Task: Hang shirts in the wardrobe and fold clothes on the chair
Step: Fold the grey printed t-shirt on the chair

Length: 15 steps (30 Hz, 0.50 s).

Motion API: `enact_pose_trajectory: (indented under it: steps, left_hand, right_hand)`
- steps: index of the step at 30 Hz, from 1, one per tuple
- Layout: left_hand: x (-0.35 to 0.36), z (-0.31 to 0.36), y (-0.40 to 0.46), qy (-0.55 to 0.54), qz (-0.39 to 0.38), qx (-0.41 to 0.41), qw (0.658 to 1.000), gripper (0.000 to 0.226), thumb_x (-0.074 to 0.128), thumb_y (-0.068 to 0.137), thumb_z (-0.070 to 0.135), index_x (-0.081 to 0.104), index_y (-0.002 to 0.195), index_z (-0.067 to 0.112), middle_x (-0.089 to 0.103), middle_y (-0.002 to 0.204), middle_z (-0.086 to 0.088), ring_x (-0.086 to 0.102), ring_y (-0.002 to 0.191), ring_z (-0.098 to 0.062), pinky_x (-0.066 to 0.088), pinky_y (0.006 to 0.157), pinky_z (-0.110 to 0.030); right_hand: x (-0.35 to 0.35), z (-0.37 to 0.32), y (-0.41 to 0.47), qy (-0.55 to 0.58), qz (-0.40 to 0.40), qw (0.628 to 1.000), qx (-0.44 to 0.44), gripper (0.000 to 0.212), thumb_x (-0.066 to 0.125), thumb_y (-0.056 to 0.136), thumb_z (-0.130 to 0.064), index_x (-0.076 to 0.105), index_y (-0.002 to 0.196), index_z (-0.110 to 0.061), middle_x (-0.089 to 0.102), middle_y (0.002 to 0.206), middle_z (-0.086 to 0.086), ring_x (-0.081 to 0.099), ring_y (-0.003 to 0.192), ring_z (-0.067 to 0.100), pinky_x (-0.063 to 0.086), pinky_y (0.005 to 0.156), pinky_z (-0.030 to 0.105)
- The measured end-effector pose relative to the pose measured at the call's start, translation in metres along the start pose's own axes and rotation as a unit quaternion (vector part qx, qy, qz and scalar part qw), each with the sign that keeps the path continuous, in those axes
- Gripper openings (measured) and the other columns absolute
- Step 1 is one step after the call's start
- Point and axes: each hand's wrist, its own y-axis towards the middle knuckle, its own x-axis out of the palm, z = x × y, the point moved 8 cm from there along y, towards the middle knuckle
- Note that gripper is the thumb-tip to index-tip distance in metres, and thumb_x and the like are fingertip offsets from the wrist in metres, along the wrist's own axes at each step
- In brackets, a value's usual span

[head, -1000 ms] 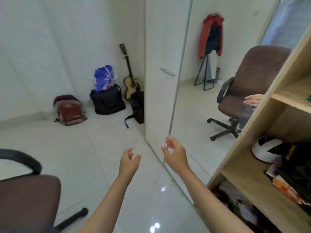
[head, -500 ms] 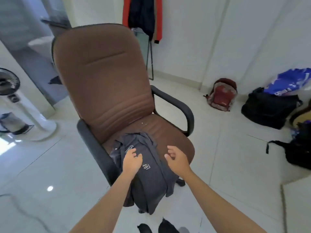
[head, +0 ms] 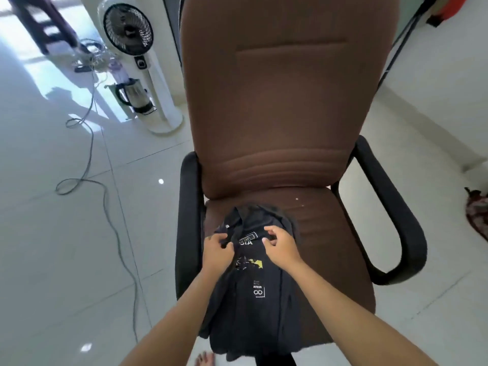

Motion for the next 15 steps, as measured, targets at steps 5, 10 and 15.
enact_pose_trajectory:
  steps: [5, 10, 15]
  left_hand:
    - [0.028, -0.031, 0.030, 0.035, 0.033, -0.080, 0.996, 0.033, 0.061, 0.086, 0.021, 0.061, 0.118, 0.014, 0.038, 0.141, -0.008, 0.043, 0.128, -0.023, 0.033, 0.109, -0.033]
    - [0.038, -0.053, 0.053, 0.066, 0.071, -0.144, 0.985, 0.028, 0.061, 0.087, 0.025, 0.062, 0.115, 0.027, 0.016, 0.156, -0.002, 0.019, 0.142, -0.027, 0.022, 0.114, -0.043]
    - [0.042, -0.076, 0.065, 0.028, 0.097, -0.177, 0.979, 0.026, 0.062, 0.081, 0.028, 0.064, 0.107, 0.032, 0.054, 0.129, -0.002, 0.050, 0.120, -0.025, 0.034, 0.107, -0.048]
  right_hand:
    - [0.009, 0.007, 0.079, -0.042, -0.061, 0.997, -0.024, 0.036, 0.054, 0.095, -0.020, 0.053, 0.131, -0.019, 0.051, 0.134, 0.000, 0.057, 0.085, 0.011, 0.041, 0.080, 0.022]
    - [0.021, 0.018, 0.145, -0.073, -0.085, 0.992, -0.059, 0.032, 0.056, 0.094, -0.017, 0.057, 0.127, -0.018, 0.048, 0.136, 0.002, 0.062, 0.079, 0.013, 0.045, 0.082, 0.024]
    - [0.040, 0.038, 0.185, -0.132, -0.142, 0.980, -0.042, 0.034, 0.059, 0.093, -0.020, 0.058, 0.126, -0.027, 0.021, 0.156, 0.000, 0.055, 0.118, 0.024, 0.043, 0.096, 0.030]
